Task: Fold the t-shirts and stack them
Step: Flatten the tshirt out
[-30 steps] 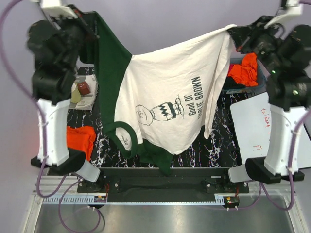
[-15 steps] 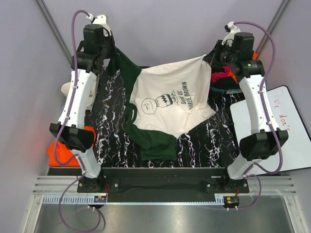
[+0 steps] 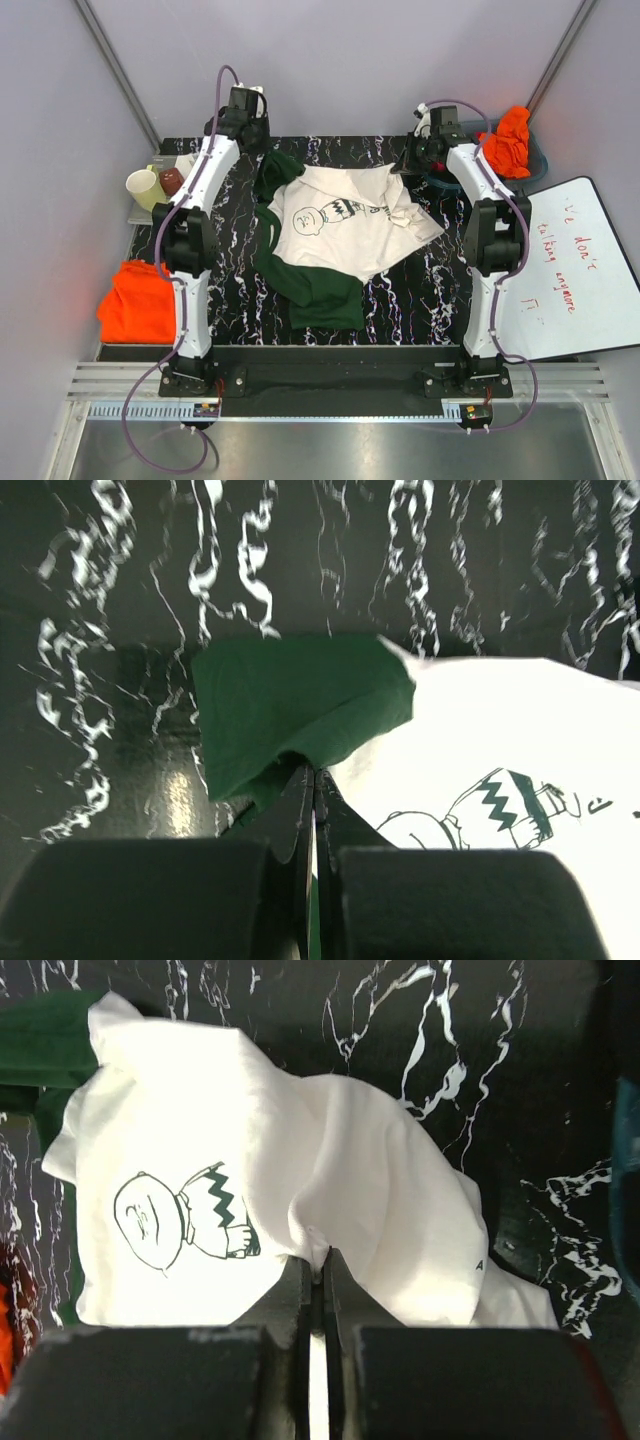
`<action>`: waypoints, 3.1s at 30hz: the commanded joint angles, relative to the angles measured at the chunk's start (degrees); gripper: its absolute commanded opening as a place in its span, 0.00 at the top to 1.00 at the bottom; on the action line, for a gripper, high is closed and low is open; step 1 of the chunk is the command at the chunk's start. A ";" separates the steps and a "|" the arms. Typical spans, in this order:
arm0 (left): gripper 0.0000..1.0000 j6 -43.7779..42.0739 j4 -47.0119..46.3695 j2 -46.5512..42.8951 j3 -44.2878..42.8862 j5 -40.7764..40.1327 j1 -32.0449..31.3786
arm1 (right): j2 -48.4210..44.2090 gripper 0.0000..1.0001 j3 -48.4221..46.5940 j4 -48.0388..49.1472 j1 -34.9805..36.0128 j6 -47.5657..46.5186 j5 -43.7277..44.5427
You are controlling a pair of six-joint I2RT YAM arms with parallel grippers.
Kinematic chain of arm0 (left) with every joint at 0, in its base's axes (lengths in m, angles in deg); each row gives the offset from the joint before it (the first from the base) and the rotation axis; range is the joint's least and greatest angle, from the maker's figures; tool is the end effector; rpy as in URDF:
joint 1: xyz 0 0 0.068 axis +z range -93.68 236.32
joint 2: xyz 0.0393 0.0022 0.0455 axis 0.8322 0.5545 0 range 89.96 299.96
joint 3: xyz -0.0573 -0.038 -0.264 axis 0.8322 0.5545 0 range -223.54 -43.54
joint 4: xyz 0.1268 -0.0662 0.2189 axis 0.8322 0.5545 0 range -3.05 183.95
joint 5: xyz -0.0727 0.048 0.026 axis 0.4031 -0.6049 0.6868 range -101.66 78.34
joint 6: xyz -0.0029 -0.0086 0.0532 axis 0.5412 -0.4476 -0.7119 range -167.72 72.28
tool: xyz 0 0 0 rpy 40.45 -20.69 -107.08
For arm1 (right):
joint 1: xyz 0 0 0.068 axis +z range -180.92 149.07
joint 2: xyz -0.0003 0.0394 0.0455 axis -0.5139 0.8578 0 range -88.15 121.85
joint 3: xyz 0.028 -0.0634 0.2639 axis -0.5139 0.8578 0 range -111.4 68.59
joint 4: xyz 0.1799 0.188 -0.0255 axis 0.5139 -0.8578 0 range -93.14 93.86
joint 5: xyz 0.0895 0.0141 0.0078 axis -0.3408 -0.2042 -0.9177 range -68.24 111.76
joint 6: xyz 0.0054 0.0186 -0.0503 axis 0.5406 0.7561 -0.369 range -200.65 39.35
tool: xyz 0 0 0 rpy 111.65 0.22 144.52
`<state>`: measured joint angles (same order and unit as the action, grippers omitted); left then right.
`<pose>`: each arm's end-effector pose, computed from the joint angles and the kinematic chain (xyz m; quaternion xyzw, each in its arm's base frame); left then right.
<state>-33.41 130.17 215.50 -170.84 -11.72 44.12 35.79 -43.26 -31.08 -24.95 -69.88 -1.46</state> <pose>0.4873 -0.1052 0.3233 -0.0169 0.9115 -0.0938 0.4002 0.4881 0.0653 0.2619 -0.0356 0.9137 0.2375 0.3278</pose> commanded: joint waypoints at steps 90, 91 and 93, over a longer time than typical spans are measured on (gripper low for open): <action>0.16 -0.42 17.95 -7.42 10.33 -2.14 0.69 | 17.56 0.29 -28.86 -37.04 32.17 -1.80 20.68; 0.16 -0.51 18.04 -6.98 9.98 -1.62 0.95 | 18.17 0.29 -29.30 -37.31 32.08 -1.80 20.24; 0.16 -0.60 18.04 -5.92 9.10 -1.53 1.22 | 19.14 0.29 -29.74 -37.13 32.08 -1.89 20.23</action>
<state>-33.76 148.55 207.98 -157.75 -15.28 44.77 53.50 -69.66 -67.26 6.53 -72.24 16.72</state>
